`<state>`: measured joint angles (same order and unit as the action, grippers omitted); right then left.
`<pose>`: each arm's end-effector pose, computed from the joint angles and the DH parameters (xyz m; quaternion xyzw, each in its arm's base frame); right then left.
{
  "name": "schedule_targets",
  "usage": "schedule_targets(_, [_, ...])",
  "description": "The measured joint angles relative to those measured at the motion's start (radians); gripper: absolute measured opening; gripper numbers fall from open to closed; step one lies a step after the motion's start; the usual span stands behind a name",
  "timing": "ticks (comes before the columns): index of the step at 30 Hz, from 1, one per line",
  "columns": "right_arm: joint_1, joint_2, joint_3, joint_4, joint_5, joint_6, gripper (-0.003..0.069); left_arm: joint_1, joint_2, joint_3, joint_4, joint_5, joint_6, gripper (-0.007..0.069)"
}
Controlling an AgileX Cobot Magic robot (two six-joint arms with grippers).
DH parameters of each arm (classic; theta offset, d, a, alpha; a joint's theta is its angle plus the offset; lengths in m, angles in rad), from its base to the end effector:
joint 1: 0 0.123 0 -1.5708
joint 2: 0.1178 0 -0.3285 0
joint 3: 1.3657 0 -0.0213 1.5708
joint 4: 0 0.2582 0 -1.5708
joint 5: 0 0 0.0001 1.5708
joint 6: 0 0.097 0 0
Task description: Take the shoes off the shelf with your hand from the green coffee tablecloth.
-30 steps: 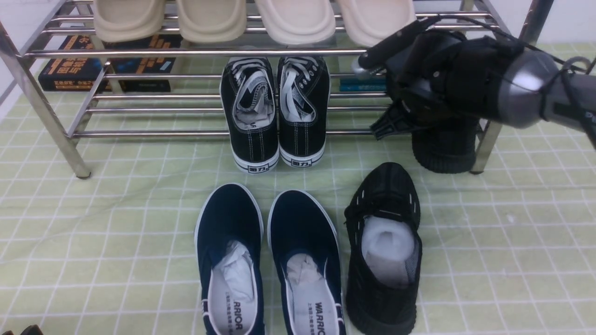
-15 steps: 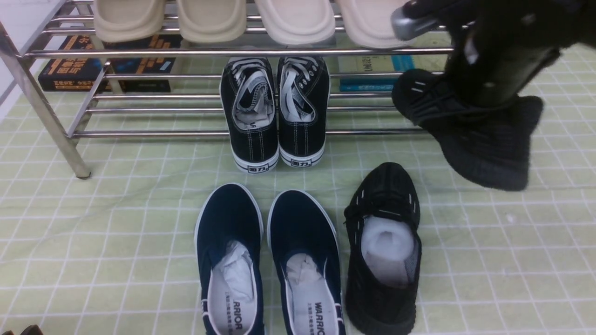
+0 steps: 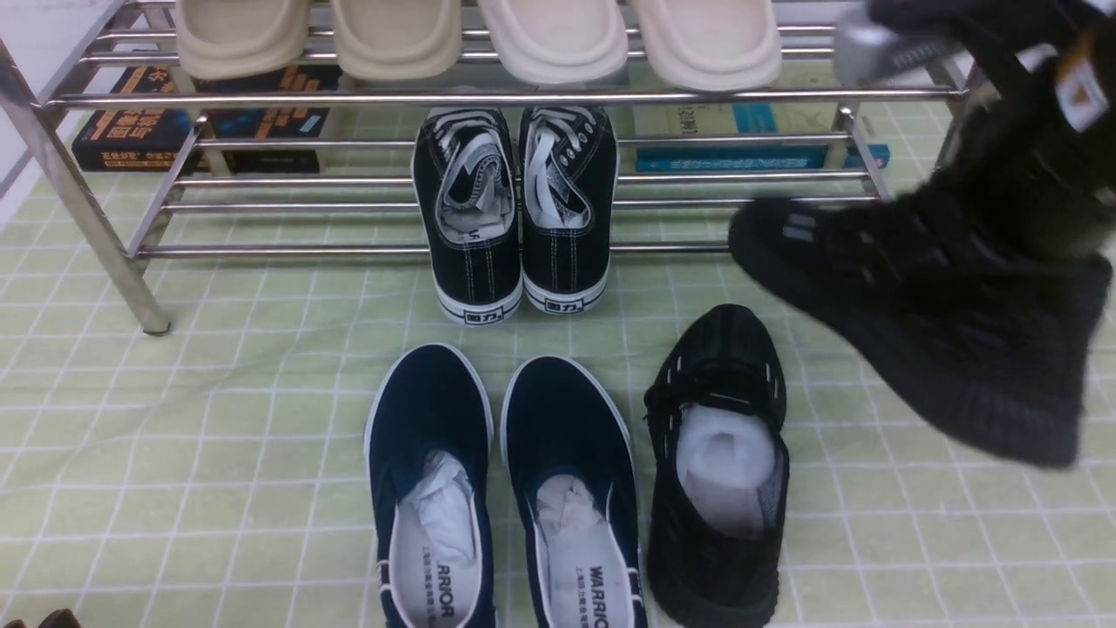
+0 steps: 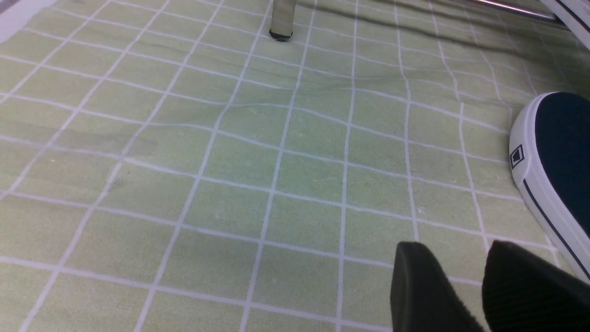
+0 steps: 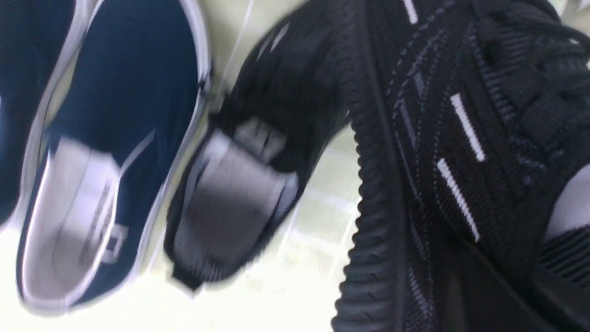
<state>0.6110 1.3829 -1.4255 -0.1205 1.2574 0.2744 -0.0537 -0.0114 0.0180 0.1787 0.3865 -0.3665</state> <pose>0.2289 0.1468 0.4183 -0.1686 0.9591 0.0398 0.2240 0.0217 0.0054 0.1712 -0.0789 0.8008 -0.0485 0.5917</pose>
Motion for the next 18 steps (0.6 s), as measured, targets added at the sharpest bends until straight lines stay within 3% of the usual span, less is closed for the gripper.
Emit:
schedule_targets(9, [0.0,-0.095,0.214,-0.007,-0.001,0.028,0.0009,0.0,0.0,0.0,0.0,0.0,0.0,0.0239])
schedule_targets(18, [0.0,-0.033,0.308,-0.103,-0.158,0.099,0.0013,0.0,0.0,0.0,0.0,0.0,0.0,0.0239])
